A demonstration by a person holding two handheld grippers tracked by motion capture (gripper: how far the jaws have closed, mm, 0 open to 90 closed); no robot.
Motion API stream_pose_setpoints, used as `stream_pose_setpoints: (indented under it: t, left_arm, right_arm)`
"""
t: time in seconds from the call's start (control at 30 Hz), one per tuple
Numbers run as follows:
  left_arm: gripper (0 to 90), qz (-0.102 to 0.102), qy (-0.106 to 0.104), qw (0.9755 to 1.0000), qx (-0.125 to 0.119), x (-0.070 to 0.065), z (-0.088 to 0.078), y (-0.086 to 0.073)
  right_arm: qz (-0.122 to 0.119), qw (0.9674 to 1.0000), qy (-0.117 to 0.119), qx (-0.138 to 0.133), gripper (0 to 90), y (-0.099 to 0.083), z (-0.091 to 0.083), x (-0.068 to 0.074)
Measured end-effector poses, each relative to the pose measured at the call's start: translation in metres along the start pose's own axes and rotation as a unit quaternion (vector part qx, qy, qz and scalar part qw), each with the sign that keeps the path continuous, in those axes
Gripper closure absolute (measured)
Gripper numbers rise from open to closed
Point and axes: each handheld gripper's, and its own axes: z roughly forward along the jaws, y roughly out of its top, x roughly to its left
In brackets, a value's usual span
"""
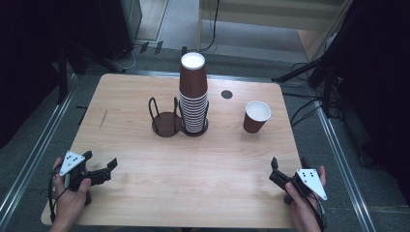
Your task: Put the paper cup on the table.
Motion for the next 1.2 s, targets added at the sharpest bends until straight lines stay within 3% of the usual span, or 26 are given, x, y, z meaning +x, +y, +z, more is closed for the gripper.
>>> stream_pose_setpoints:
  t: [0.67,0.8,1.2]
  left_arm:
    - [0.0,0.000,0.001,1.0000,0.000,0.000,0.000,0.000]
    - [0.0,-0.001,0.000,1.0000,-0.001,0.000,0.000,0.000]
    - [0.0,0.000,-0.001,1.0000,0.001,0.000,0.000,0.000]
  right_arm:
    - [-0.009,1.0000,0.002,0.001,0.0,-0.007,-0.023,-0.012]
    - [0.000,1.0000,0.003,0.003,0.0,-0.008,-0.030,-0.016]
    - [-0.024,0.9997,0.005,-0.001,0.0,-0.010,-0.041,-0.015]
